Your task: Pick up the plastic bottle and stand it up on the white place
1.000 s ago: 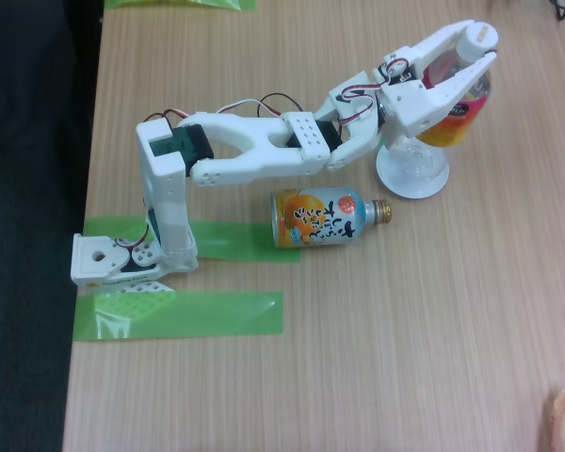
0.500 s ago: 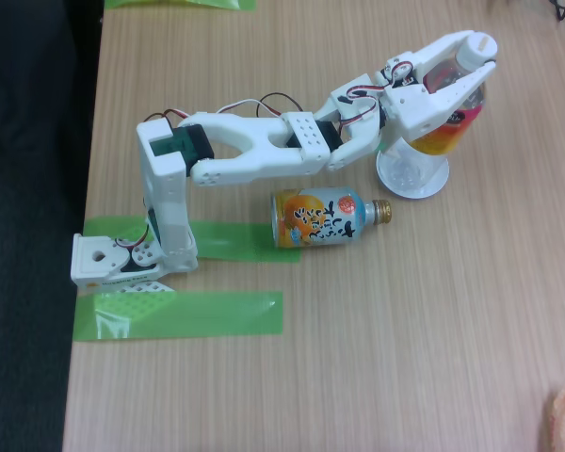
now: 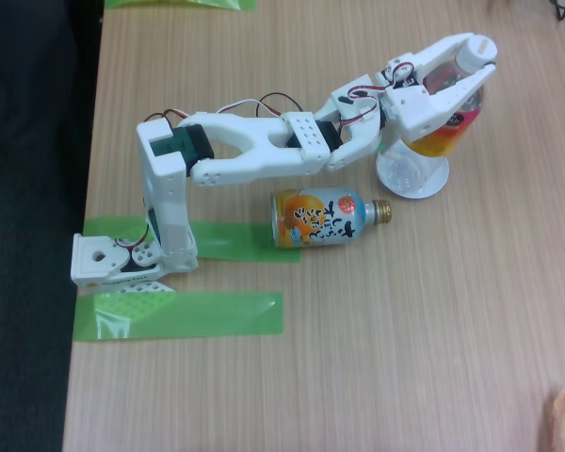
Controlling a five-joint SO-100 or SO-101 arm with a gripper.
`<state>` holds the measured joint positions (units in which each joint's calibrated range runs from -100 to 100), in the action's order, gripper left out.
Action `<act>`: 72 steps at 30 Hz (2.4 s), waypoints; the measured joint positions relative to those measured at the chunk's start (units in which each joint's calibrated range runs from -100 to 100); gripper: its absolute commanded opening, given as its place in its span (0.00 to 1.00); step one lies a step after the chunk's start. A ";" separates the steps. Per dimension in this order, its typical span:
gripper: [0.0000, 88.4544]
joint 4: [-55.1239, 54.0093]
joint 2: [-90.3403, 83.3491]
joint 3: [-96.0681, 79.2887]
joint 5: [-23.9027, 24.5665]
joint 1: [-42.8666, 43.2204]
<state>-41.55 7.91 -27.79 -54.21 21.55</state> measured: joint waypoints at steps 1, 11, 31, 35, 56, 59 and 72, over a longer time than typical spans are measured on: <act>0.08 0.00 0.00 0.00 0.00 0.00; 0.08 0.00 0.00 3.16 0.32 0.00; 0.08 0.00 0.00 4.79 2.10 -3.88; 0.08 0.00 0.00 4.79 2.10 -4.18; 0.08 0.00 0.42 4.79 2.26 -3.81; 0.08 -0.08 2.19 4.79 2.26 -3.81; 0.08 -0.08 3.28 4.79 3.52 -1.79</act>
<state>-41.63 11.20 -23.00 -50.68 19.76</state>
